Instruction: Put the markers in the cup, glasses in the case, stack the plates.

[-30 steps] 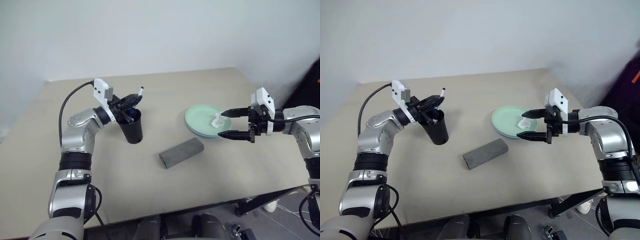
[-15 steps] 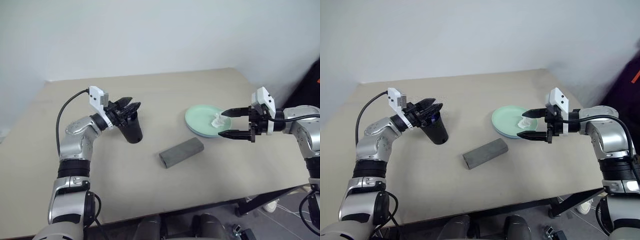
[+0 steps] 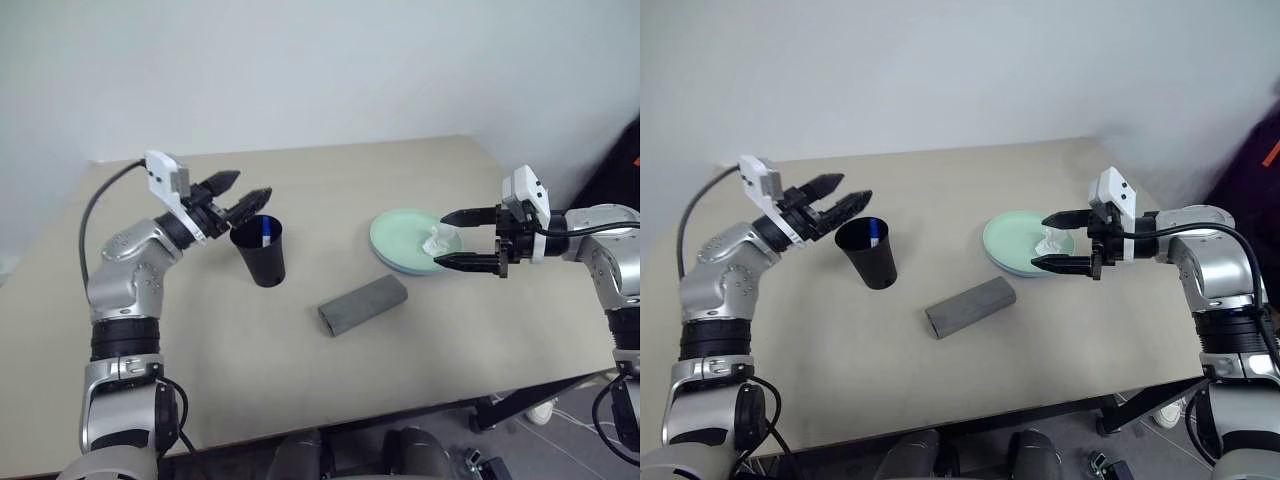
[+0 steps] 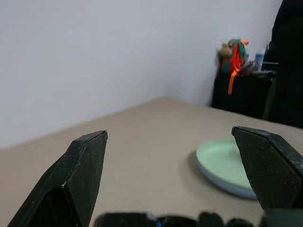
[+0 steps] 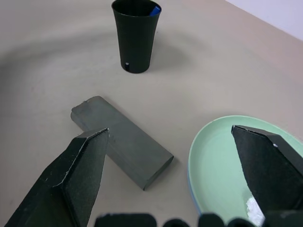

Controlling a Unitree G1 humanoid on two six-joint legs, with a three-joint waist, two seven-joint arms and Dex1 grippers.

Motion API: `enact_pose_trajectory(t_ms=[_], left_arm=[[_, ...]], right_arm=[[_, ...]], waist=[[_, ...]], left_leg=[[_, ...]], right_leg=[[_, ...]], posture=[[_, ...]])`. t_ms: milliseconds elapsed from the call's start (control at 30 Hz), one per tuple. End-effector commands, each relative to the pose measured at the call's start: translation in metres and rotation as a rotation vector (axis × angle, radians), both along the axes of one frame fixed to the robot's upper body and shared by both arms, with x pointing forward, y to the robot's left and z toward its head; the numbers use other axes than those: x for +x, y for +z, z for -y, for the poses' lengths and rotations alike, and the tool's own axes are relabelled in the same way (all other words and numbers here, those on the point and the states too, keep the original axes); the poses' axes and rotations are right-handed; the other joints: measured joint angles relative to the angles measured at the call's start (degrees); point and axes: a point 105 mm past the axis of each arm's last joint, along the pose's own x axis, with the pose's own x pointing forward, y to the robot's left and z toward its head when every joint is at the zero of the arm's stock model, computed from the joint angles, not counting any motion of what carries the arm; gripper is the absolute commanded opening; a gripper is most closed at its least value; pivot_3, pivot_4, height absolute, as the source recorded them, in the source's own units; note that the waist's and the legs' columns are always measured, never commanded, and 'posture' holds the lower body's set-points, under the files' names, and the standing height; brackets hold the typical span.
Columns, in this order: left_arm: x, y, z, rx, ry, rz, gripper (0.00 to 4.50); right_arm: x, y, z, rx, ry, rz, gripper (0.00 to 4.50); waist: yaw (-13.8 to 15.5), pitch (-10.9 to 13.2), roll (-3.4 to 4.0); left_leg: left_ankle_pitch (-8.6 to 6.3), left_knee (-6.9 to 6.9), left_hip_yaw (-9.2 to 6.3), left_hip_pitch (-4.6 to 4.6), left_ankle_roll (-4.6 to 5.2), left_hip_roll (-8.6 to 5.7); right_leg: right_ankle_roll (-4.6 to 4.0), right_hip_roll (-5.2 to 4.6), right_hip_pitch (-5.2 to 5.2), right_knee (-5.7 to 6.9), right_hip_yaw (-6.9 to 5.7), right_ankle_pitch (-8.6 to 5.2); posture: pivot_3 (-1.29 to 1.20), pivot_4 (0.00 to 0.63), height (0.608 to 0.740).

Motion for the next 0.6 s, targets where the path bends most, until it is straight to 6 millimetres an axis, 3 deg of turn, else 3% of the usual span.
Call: enact_pose_trajectory(t_ms=[33, 200, 300, 600], left_arm=[[-0.019, 0.034, -0.004, 0.025, -0.047, 0.083, 4.47], [-0.052, 0.015, -0.044, 0.12, -0.047, -0.049, 4.47], [-0.071, -0.007, -0.068, 0.188, 0.018, -0.125, 4.47], [-0.095, -0.053, -0.066, 0.092, 0.065, -0.242, 4.47]], right_arm=[[0.001, 0.016, -0.002, 0.021, 0.003, 0.066, 4.5], [0.001, 0.013, -0.002, 0.054, -0.04, 0.056, 4.5], [0.0, 0.011, 0.0, 0.094, -0.079, 0.051, 4.5], [-0.002, 0.017, -0.01, 0.171, -0.112, 0.054, 4.5]], waist=[[-0.1, 0.0, 0.0], [-1.0, 0.0, 0.03], [-1.3, 0.0, 0.0], [-1.3, 0.0, -0.01]], left_leg=[[0.0, 0.0, 0.0, 0.0, 0.0, 0.0], [0.15, -0.19, 0.16, 0.02, -0.31, 0.03], [0.21, -0.31, 0.14, -0.02, -0.43, 0.06], [0.05, -0.37, 0.24, -0.07, -0.16, 0.07]], right_leg=[[0.0, 0.0, 0.0, 0.0, 0.0, 0.0], [0.0, 0.0, -0.17, 0.01, 0.04, 0.0], [-0.02, 0.02, -0.29, 0.02, 0.03, -0.01], [-0.05, -0.17, -0.48, -0.07, 0.04, 0.02]], posture=[[0.0, 0.0, 0.727], [0.0, 0.0, 0.727], [0.0, 0.0, 0.727], [0.0, 0.0, 0.727]])
